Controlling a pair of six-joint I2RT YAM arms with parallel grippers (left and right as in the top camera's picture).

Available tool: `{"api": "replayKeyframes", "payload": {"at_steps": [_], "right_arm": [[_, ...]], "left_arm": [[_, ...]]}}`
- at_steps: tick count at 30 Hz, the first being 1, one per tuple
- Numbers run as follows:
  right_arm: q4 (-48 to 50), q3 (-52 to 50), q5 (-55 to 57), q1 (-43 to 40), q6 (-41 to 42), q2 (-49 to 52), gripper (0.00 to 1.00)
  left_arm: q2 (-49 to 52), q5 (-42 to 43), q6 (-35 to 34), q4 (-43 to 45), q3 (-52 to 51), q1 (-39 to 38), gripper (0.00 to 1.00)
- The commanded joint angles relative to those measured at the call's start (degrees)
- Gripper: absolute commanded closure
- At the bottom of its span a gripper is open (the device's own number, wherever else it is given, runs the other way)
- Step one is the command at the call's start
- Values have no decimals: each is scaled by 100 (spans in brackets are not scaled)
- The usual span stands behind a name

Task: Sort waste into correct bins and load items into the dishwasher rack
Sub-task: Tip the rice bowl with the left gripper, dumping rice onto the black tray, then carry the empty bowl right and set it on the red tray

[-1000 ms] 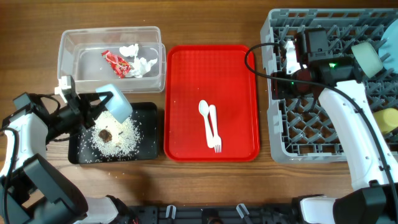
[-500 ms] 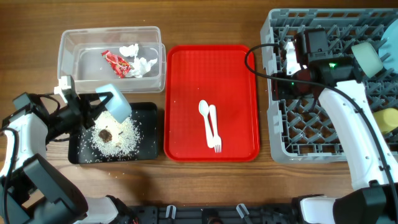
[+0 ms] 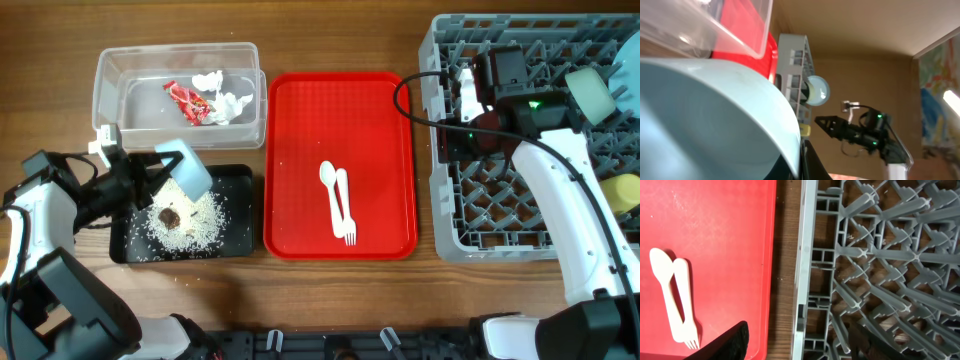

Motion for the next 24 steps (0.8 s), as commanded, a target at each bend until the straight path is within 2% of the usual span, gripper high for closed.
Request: {"api": "replayKeyframes", "payload": {"at_steps": [1, 2, 3, 4, 5, 6, 9, 11, 14, 18, 22, 24], "right_arm": [[-46, -2, 140, -9, 26, 37, 35], [-59, -2, 142, -9, 28, 28, 35], [-57, -2, 140, -9, 33, 22, 35], [-63, -2, 140, -9, 35, 22, 35], [-72, -2, 140, -9, 35, 22, 35], [-63, -2, 140, -9, 35, 22, 35], [-79, -2, 138, -9, 39, 11, 35], [-68, 0, 114, -9, 44, -31, 35], [-15, 11, 114, -9, 55, -197, 35], [50, 46, 118, -116, 374, -483, 35], [118, 52, 107, -623, 793, -826, 35], [109, 52, 74, -826, 782, -955, 35]], "left_arm": [[-105, 378, 122, 197, 9, 33, 96], [-105, 240, 203, 247, 7, 39, 96], [-105, -195, -295, 382, 7, 17, 96], [-118, 7, -422, 164, 7, 9, 96], [-168, 111, 24, 92, 7, 2, 96], [-214, 35, 83, 144, 11, -31, 96], [-446, 197, -70, 26, 26, -181, 96], [-761, -221, -144, 4, 186, -566, 96], [-1172, -1801, -1132, 369, 769, -1685, 96], [-1237, -3567, -2343, 1631, 1272, -3696, 96], [-951, -5486, -2544, 2977, 1272, -5421, 96], [-501, -6579, -2540, 3648, 1272, -6266, 96]]}}
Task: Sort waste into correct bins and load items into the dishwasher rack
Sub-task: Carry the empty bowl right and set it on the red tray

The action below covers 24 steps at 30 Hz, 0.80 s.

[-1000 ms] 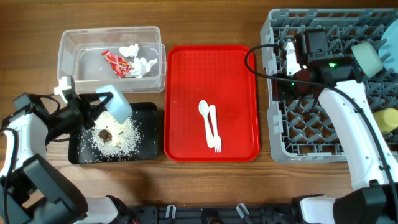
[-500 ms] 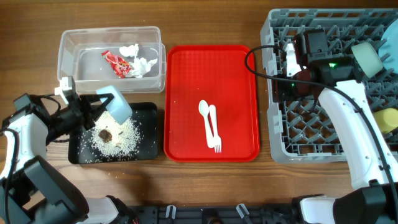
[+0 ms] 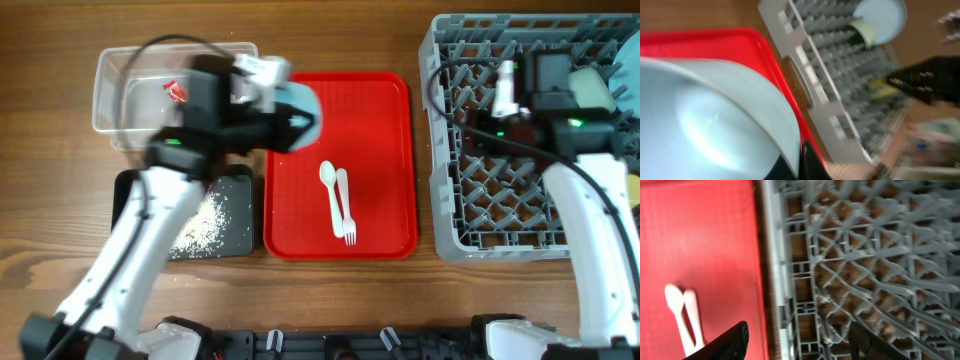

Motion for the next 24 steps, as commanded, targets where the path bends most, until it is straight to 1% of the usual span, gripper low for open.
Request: {"api": "replayKeyframes", "payload": {"at_steps": [1, 4, 6, 8, 11, 17, 18, 19, 20, 21, 23, 24], "right_arm": [[-2, 52, 72, -269, 256, -269, 34], [-20, 52, 70, -271, 247, -273, 34], [-24, 52, 72, -271, 245, -271, 34], [-28, 52, 70, -271, 249, -271, 34], [-13, 52, 72, -271, 247, -269, 34], [15, 52, 42, -269, 247, -269, 33], [24, 52, 11, -269, 243, -269, 32], [44, 52, 7, -271, 245, -269, 30], [109, 52, 2, -269, 245, -269, 30], [179, 50, -76, -269, 240, -269, 29], [352, 50, -426, -269, 85, -269, 28], [470, 50, -597, -269, -11, -269, 29]], "left_arm": [[717, -2411, -267, 813, 50, -1110, 96], [1432, -2855, -203, 1668, 50, -1567, 96], [1871, -2848, -208, 2129, 50, -1692, 96], [2264, -2844, -212, 2411, 50, -1735, 96], [2684, -2820, -212, 2463, 48, -1735, 96], [2736, -2743, -212, 2422, 48, -1744, 96], [2736, -2691, -210, 2389, 48, -1753, 92], [2734, -2693, -212, 2387, 48, -1753, 86], [2723, -2693, -210, 2385, 48, -1751, 74], [2669, -2695, -210, 2376, 48, -1733, 70], [2422, -2695, -210, 2293, 48, -1681, 48], [2199, -2695, -210, 2199, 48, -1622, 46]]}}
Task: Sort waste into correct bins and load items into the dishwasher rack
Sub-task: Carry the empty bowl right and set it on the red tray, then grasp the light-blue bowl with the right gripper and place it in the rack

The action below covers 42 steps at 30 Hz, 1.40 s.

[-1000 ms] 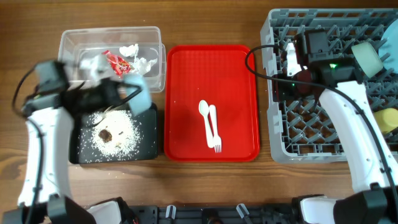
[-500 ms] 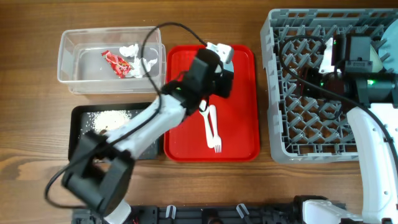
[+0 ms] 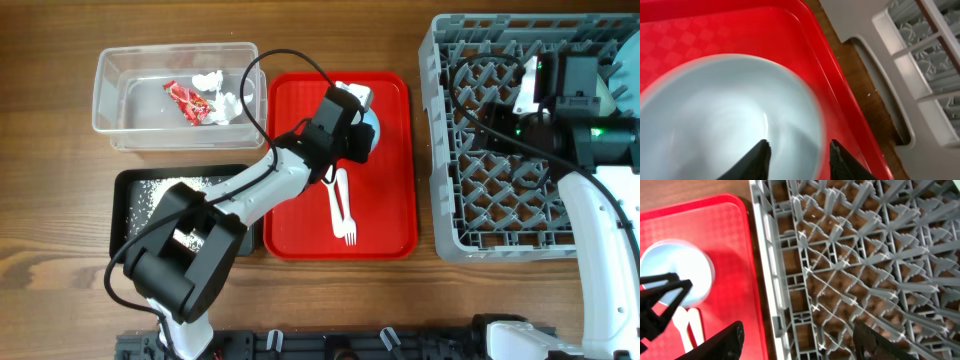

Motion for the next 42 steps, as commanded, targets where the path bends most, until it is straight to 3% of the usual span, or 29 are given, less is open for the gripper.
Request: {"api": "replayKeyframes", "payload": {"at_steps": [1, 8, 14, 21, 31, 38, 42], "right_arm": [[313, 48, -612, -2, -179, -68, 28], [1095, 33, -1569, 105, -181, 107, 28], [1661, 33, -1513, 916, -181, 1054, 28], [2284, 33, -153, 1394, 551, 2271, 33], [2905, 33, -227, 1534, 1034, 3528, 46], [2920, 33, -291, 1547, 1032, 3753, 70], [2903, 35, -289, 1539, 1014, 3722, 92]], "left_arm": [[-704, 24, -13, -254, 44, 160, 45], [-2492, 26, -13, -2697, 42, 844, 36], [-3432, 20, -13, -4494, 42, 1397, 25], [-3386, 26, -15, -4806, 42, 1606, 20], [-3386, 26, -15, -4806, 42, 1609, 18], [-3386, 26, -15, -4811, 42, 1609, 17], [-3386, 26, -15, -4809, 42, 1609, 17]]}}
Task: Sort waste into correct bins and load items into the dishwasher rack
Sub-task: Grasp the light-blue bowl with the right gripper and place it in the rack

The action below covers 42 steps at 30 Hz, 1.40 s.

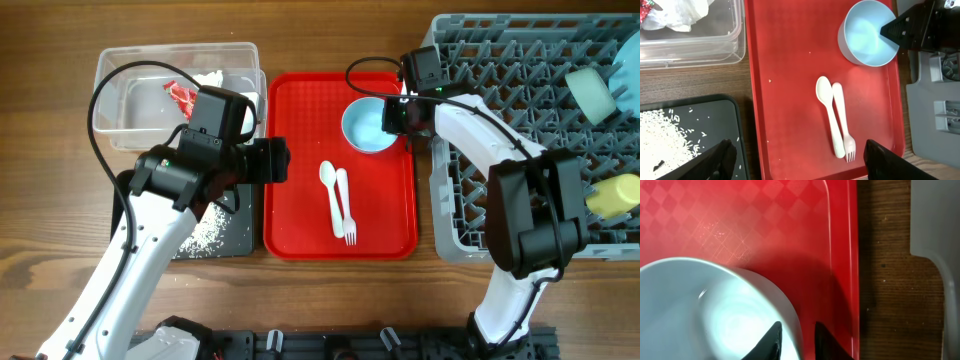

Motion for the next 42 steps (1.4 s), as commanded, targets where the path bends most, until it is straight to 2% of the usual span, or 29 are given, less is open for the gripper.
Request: {"api": "replayKeyframes", "payload": {"at_steps": [1, 7, 12, 15, 19, 21, 26, 34, 36, 39, 42], "right_arm": [[9, 35, 39, 4, 0, -31, 95], [-280, 39, 481, 0, -304, -881, 96], [-479, 39, 1187, 2, -785, -2398, 96], [-166, 39, 1818, -9, -1290, -3136, 96], [859, 39, 3407, -153, -2647, -3585, 96], [1263, 37, 3989, -229, -3491, -3543, 96], [2081, 37, 5357, -625, -4411, -3156, 96], [3652, 37, 6214, -1620, -6299, -1738, 96], [4000, 37, 6389, -1810, -6450, -1360, 96], [4022, 35, 6415, -1937, -6435, -949, 96], [4017, 33, 6419, -1941, -6120, -590, 96]], "left_arm": [[2, 9, 28, -7, 13, 24, 17], [2, 7, 28, -7, 13, 24, 17], [2, 7, 28, -7, 13, 24, 17], [2, 7, 28, -7, 13, 24, 17], [2, 7, 31, -2, 13, 24, 17], [2, 7, 31, -2, 13, 24, 17], [2, 7, 28, 2, 13, 24, 17], [2, 7, 28, 2, 13, 24, 17], [2, 7, 28, 0, 13, 24, 17], [2, 7, 28, -2, 13, 24, 18], [2, 9, 26, -2, 13, 24, 18]]}}
